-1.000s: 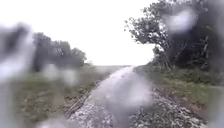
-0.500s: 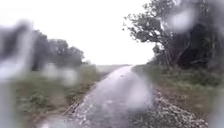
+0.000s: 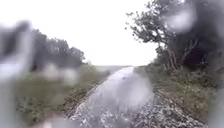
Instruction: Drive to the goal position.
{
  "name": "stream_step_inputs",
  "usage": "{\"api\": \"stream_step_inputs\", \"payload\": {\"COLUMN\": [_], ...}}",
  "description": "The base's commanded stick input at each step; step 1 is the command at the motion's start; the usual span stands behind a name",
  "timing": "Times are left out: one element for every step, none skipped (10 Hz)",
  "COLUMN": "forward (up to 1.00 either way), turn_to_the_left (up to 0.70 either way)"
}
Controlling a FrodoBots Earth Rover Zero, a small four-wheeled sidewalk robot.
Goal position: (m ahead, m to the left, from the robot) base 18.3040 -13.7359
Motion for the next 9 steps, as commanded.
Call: {"api": "stream_step_inputs", "payload": {"forward": [0.85,0.85,0.85,0.85,0.85,0.85,0.85,0.85,0.85], "turn_to_the_left": [0.0,0.0,0.0,0.0,0.0,0.0,0.0,0.0,0.0]}}
